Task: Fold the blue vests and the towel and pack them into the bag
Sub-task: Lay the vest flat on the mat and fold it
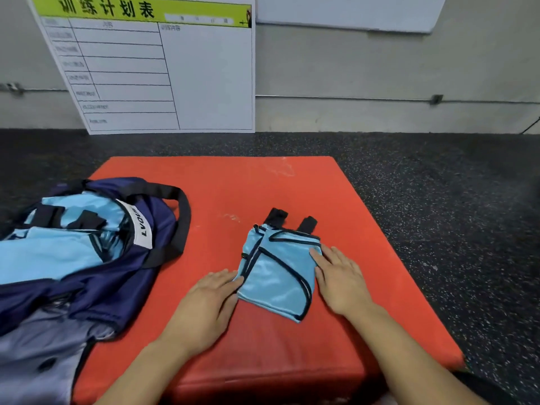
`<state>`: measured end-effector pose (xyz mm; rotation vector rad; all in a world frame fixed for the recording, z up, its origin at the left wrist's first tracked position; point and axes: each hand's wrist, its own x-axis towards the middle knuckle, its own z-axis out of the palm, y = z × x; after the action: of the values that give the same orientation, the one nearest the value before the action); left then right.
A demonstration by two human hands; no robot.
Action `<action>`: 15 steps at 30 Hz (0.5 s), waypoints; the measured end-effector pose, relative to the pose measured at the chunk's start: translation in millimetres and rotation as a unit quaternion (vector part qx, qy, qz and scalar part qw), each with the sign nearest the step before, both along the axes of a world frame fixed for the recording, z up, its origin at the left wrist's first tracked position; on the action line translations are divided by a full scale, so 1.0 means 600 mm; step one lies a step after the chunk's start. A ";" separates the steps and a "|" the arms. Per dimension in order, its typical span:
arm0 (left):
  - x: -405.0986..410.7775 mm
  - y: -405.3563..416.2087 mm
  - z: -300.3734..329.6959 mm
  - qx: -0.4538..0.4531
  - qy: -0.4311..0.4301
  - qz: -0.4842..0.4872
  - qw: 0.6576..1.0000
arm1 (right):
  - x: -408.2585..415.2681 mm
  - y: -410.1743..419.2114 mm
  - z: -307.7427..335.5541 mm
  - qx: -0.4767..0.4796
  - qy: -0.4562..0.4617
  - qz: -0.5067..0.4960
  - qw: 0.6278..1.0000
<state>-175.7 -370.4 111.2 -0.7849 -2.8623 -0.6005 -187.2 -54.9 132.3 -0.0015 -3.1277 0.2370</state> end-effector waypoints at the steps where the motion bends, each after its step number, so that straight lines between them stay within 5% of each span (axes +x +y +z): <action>1: 0.023 -0.003 -0.004 0.008 0.003 0.005 1.000 | -0.007 0.007 0.006 0.016 -0.002 0.015 1.000; 4: 0.073 -0.014 0.001 0.002 0.017 -0.015 1.000 | -0.001 0.030 0.023 0.033 0.030 0.117 0.992; 7: 0.093 -0.016 0.017 -0.020 0.023 -0.052 0.998 | 0.033 0.055 0.031 -0.063 -0.013 0.234 0.970; 11: 0.086 -0.030 0.031 -0.023 0.025 -0.068 0.997 | 0.073 0.078 0.034 -0.209 -0.109 0.251 0.939; 15: 0.061 -0.028 0.049 -0.021 0.005 -0.093 0.995 | 0.070 0.063 0.020 -0.225 -0.030 0.279 0.933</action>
<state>-139.0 -387.0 140.4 -1.0668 -2.8202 -0.5557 -145.2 -17.0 144.2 0.8920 -2.9618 0.9594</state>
